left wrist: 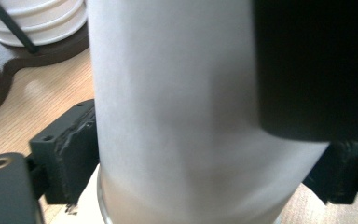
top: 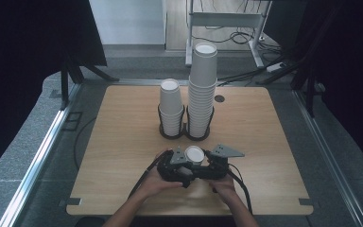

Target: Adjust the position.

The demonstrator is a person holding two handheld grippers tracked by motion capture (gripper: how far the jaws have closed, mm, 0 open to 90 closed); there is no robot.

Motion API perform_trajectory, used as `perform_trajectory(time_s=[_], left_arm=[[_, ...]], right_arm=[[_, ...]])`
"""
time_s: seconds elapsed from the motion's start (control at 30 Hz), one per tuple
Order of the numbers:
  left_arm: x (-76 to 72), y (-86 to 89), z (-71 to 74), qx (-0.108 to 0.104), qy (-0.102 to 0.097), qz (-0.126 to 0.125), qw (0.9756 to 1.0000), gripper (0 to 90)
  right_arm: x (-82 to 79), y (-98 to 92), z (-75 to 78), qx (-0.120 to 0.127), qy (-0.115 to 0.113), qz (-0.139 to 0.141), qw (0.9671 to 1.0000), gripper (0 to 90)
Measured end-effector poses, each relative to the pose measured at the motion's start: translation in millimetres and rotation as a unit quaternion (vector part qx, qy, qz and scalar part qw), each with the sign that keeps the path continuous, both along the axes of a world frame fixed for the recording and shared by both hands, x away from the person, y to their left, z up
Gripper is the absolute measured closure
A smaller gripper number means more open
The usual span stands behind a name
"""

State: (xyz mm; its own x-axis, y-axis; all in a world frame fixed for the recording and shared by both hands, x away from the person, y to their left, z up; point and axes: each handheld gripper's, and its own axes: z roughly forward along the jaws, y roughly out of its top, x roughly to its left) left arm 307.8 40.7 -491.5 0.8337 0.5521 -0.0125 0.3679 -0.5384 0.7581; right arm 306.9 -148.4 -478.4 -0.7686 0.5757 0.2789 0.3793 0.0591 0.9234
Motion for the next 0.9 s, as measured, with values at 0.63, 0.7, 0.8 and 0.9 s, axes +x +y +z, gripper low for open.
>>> perform_trajectory(time_s=[0.63,0.7,0.8,0.9], left_arm=[[0.1,2.7,1.7,-0.018,-0.009,0.012,0.9997,3.6],[-1.5,2.2,2.2,-0.016,-0.016,0.008,0.9997,5.3],[-3.5,0.9,2.5,-0.009,-0.025,0.007,0.9996,8.3],[-3.5,1.2,2.1,-0.008,-0.028,0.004,0.9996,8.9]], right_arm=[[2.3,-9.6,-0.4,0.091,0.037,-0.012,0.9951,24.3],[1.7,-9.3,-0.3,0.089,0.034,-0.012,0.9954,24.2],[1.7,-8.8,-0.8,0.088,0.036,-0.014,0.9954,24.3],[1.0,-8.6,-0.9,0.085,0.033,-0.014,0.9957,24.2]])
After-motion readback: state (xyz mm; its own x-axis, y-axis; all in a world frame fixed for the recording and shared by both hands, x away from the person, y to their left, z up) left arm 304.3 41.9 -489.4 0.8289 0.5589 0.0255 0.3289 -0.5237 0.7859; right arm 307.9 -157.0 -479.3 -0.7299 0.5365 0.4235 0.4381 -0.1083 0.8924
